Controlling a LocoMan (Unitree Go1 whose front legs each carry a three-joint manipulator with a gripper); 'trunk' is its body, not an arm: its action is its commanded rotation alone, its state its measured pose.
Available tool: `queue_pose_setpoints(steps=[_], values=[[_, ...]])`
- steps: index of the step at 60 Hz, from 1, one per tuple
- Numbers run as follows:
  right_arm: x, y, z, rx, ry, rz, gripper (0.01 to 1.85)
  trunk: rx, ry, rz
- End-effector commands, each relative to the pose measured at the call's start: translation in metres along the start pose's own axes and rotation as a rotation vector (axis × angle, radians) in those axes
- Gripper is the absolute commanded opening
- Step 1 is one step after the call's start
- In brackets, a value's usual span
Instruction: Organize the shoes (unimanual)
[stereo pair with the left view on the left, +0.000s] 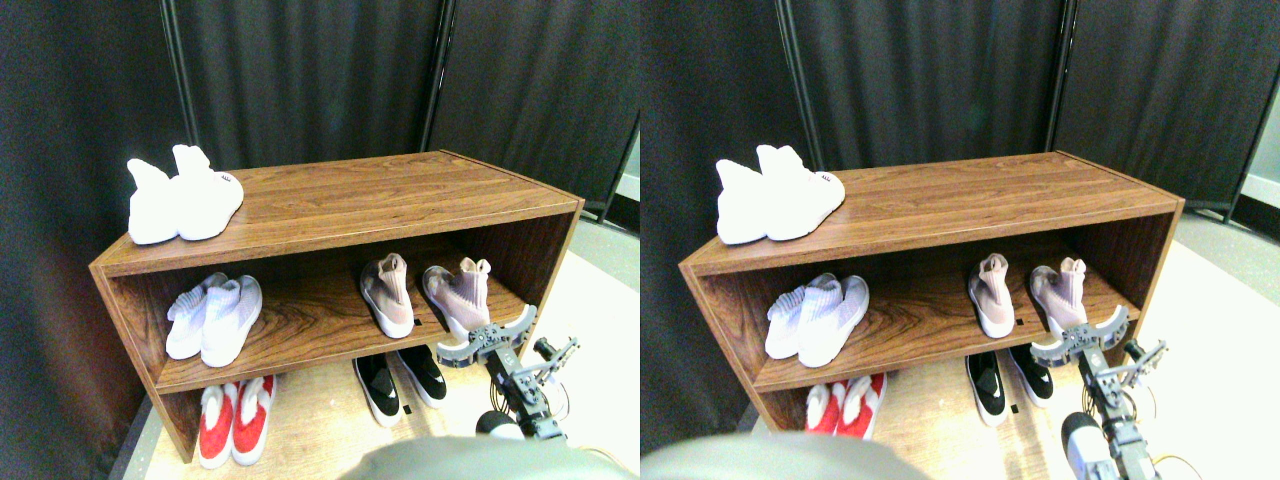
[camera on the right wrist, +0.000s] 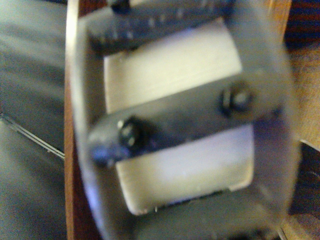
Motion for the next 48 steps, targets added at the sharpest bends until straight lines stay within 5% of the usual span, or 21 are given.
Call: queue_pose_setpoints(steps=[1,19,48], values=[[0.0046,-0.0005,-0.0007,0.017,-0.005,0.009,1.73,-0.02,0.004,-0.001],[0.0129,-0.0061,-0.0044,0.001,-0.002,-0.017,1.58,-0.021,0.008,0.008],[0.0056,0.0023,0.0009,0.025,0.032,0.001,1.67,-0.014,0.001,0.005]])
